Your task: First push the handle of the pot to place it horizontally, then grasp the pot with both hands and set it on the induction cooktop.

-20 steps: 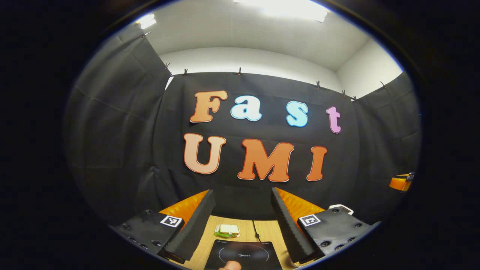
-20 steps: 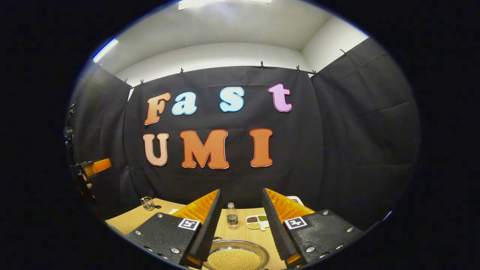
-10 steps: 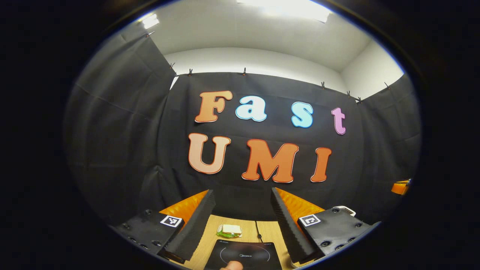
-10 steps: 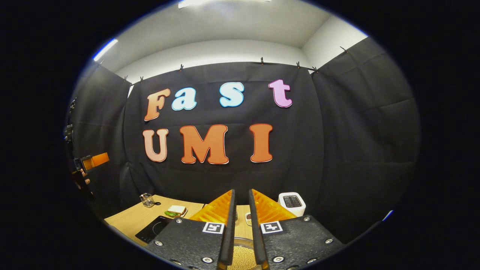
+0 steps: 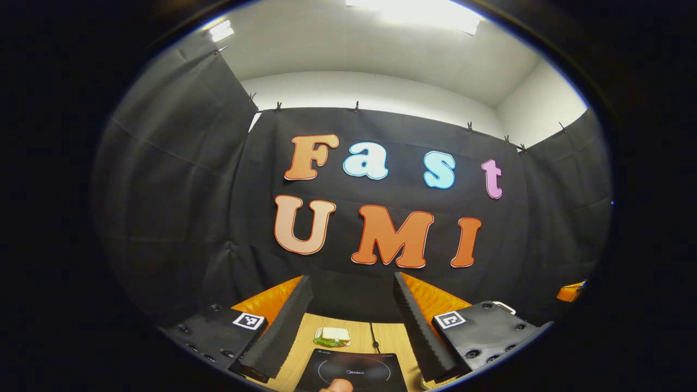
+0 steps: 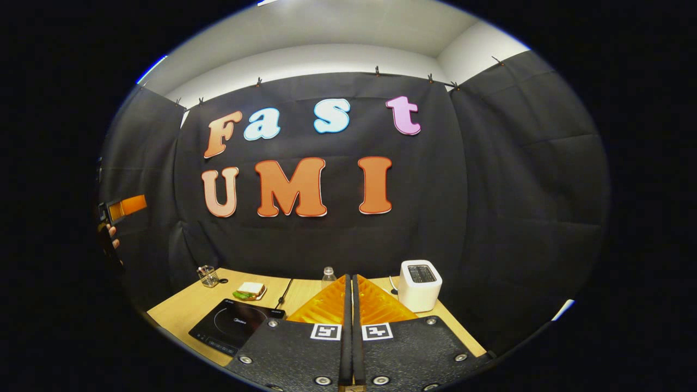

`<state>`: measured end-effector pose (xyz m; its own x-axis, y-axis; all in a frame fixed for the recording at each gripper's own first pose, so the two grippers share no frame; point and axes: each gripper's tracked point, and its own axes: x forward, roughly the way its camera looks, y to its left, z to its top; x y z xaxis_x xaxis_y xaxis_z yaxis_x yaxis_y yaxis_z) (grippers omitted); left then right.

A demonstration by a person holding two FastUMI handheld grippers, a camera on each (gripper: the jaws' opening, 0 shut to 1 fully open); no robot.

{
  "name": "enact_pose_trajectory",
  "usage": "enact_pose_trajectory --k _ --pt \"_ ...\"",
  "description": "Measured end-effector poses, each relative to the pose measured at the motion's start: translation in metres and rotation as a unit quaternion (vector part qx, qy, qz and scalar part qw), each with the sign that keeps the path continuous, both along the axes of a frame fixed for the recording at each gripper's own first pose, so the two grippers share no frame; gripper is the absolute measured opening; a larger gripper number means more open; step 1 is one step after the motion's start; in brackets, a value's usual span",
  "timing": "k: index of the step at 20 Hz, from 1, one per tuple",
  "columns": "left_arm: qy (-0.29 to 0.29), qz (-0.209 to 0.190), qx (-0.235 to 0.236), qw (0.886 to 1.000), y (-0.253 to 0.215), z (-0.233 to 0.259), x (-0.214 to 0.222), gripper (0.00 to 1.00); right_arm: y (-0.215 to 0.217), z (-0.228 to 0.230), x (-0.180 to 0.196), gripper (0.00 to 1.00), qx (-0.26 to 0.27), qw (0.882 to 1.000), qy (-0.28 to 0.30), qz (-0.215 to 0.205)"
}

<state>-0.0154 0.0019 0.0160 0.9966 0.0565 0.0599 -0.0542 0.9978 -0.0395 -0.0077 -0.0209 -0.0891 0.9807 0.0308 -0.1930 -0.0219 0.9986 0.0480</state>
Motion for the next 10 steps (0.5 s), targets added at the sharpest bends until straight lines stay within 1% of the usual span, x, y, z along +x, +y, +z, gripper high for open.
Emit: enact_pose_trajectory --k 4,10 --pt "-0.003 0.000 -0.003 1.000 0.001 0.000 -0.001 0.99 -0.007 -0.025 -0.008 0.00 -0.007 1.000 0.020 -0.008" --pt "-0.005 0.005 -0.007 1.000 0.007 -0.001 -0.001 0.99 -0.006 -0.067 -0.022 0.00 -0.007 0.998 0.057 -0.006"
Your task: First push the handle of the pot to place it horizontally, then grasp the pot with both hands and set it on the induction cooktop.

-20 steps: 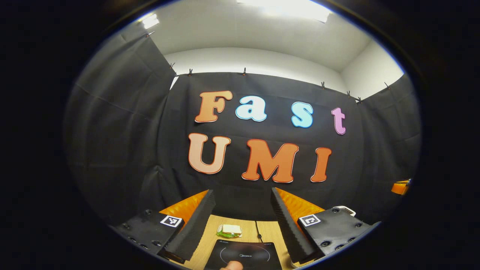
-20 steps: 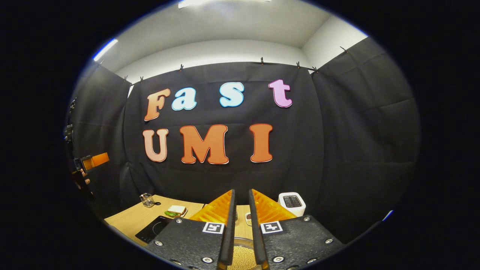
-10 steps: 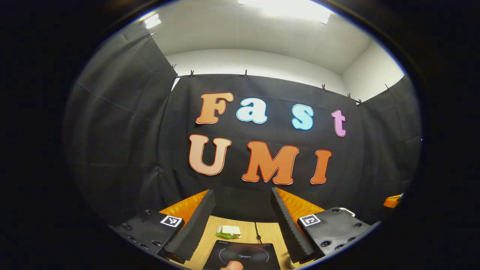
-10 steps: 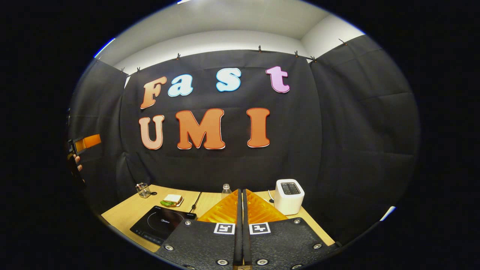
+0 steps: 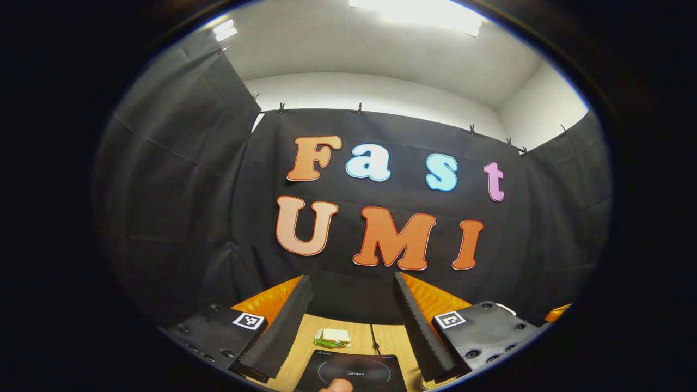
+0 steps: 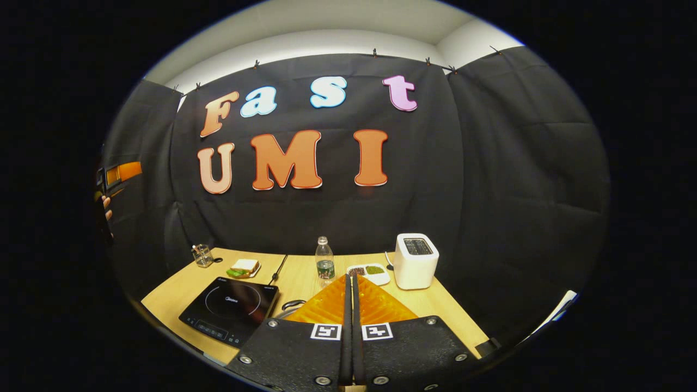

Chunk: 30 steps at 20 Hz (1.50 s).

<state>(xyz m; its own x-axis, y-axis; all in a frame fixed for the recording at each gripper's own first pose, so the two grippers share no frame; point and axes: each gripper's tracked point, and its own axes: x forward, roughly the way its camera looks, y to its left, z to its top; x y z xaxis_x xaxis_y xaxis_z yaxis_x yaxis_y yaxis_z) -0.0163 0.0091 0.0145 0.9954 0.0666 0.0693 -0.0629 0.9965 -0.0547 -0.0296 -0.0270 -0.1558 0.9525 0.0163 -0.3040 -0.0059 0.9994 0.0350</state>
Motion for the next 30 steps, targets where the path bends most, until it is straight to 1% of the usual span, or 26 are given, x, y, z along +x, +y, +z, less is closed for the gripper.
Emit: enact_pose_trajectory --k 7,11,12,14,17,22,26,29,30 --pt "0.002 -0.001 -0.007 1.000 0.002 -0.004 -0.001 0.99 -0.002 -0.055 -0.016 0.00 0.005 0.998 0.055 -0.004" --pt "0.000 -0.006 -0.008 1.000 -0.001 -0.004 -0.004 0.98 -0.007 -0.089 -0.025 0.00 0.015 0.995 0.095 -0.013" --pt "0.000 -0.007 -0.008 1.000 -0.001 -0.004 -0.004 0.99 -0.005 -0.095 -0.024 0.00 0.016 0.994 0.103 -0.015" --pt "0.001 -0.007 -0.008 1.000 -0.001 -0.006 -0.005 0.98 -0.004 -0.111 -0.025 0.00 0.017 0.992 0.121 -0.018" --pt "0.003 -0.008 -0.008 1.000 -0.002 -0.009 -0.005 0.98 -0.009 -0.141 -0.047 0.00 0.023 0.988 0.154 -0.019" --pt "0.013 -0.007 -0.013 1.000 0.001 -0.018 -0.001 0.99 -0.008 -0.183 -0.065 0.00 0.034 0.979 0.202 -0.022" --pt "0.011 -0.001 -0.017 1.000 0.001 -0.017 0.000 0.99 -0.008 -0.209 -0.080 0.00 0.047 0.971 0.232 -0.024" --pt "0.010 -0.009 -0.018 1.000 -0.006 -0.018 0.001 0.99 -0.007 -0.227 -0.091 0.00 0.058 0.964 0.258 -0.026" --pt "0.009 -0.011 -0.019 1.000 -0.008 -0.019 0.001 0.96 -0.007 -0.225 -0.092 0.00 0.062 0.966 0.251 -0.025"
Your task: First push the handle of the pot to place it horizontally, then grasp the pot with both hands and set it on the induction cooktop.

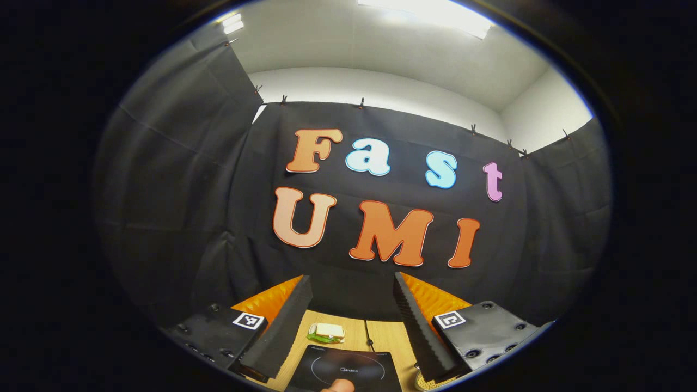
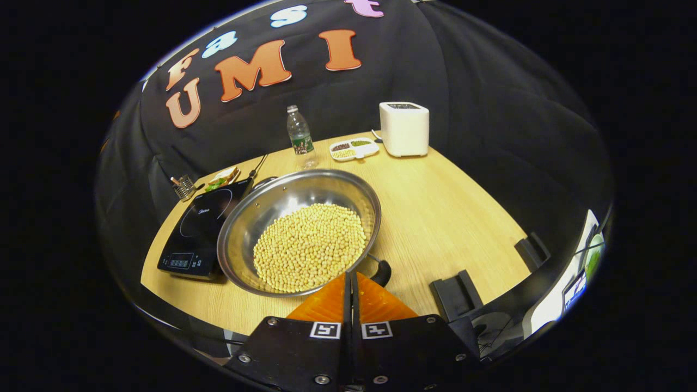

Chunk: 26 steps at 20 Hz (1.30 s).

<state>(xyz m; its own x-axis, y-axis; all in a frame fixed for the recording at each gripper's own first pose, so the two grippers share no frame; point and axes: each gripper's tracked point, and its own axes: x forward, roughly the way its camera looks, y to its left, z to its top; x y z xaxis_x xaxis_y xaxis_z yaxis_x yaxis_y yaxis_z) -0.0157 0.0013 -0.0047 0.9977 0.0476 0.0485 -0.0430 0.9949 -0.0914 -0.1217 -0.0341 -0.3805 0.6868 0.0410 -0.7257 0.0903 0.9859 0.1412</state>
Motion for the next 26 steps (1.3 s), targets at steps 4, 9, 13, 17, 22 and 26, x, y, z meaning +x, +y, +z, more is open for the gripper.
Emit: enact_pose_trajectory --k 4,9,13,17,22,26 --pt "0.003 -0.007 -0.002 1.000 -0.006 -0.005 0.002 0.97 0.006 -0.001 -0.019 0.00 0.006 1.000 0.007 0.005" --pt "0.009 -0.013 -0.003 1.000 -0.013 -0.010 0.006 0.98 0.032 -0.007 -0.037 0.00 0.020 0.999 0.022 0.041" --pt "0.015 -0.016 0.005 1.000 -0.014 -0.012 0.007 0.99 0.042 -0.020 -0.040 0.00 0.025 0.997 0.037 0.056" --pt "0.014 -0.016 0.008 1.000 -0.016 -0.011 0.007 0.98 0.043 -0.031 -0.034 0.00 0.026 0.997 0.048 0.053" --pt "0.010 -0.013 0.013 1.000 -0.016 -0.009 0.007 0.99 0.036 -0.033 -0.028 0.00 0.049 0.997 0.051 0.025" --pt "0.017 -0.015 0.011 1.000 -0.016 -0.013 0.008 0.99 0.027 -0.037 -0.021 0.00 0.050 0.997 0.054 0.005"
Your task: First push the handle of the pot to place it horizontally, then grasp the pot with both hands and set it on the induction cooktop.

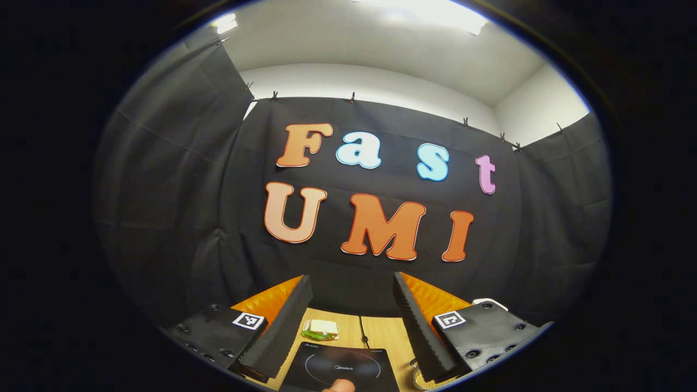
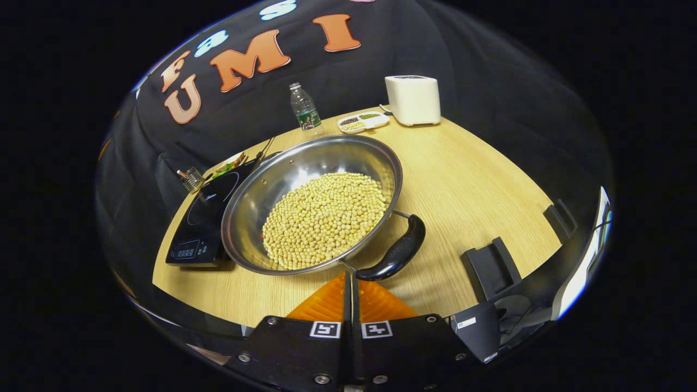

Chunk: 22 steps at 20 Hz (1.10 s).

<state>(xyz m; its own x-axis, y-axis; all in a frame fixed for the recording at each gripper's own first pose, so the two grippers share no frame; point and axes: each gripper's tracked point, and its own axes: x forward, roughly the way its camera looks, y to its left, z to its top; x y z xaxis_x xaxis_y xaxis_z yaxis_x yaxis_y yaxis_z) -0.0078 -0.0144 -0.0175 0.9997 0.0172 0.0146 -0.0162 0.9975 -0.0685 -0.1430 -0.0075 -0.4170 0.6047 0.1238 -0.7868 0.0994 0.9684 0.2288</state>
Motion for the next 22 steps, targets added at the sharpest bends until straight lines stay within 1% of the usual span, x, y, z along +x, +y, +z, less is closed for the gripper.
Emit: enact_pose_trajectory --k 6,12,22 --pt "0.012 0.004 0.006 1.000 0.000 -0.003 0.002 0.98 -0.015 0.000 0.012 0.00 0.013 1.000 0.005 -0.028" --pt "0.009 0.007 0.017 1.000 0.000 0.000 0.002 0.98 -0.031 -0.002 0.025 0.00 0.018 0.999 0.008 -0.050" --pt "0.012 0.006 0.031 0.999 -0.003 -0.003 0.008 0.99 -0.052 -0.007 0.050 0.00 0.024 0.997 0.011 -0.074"
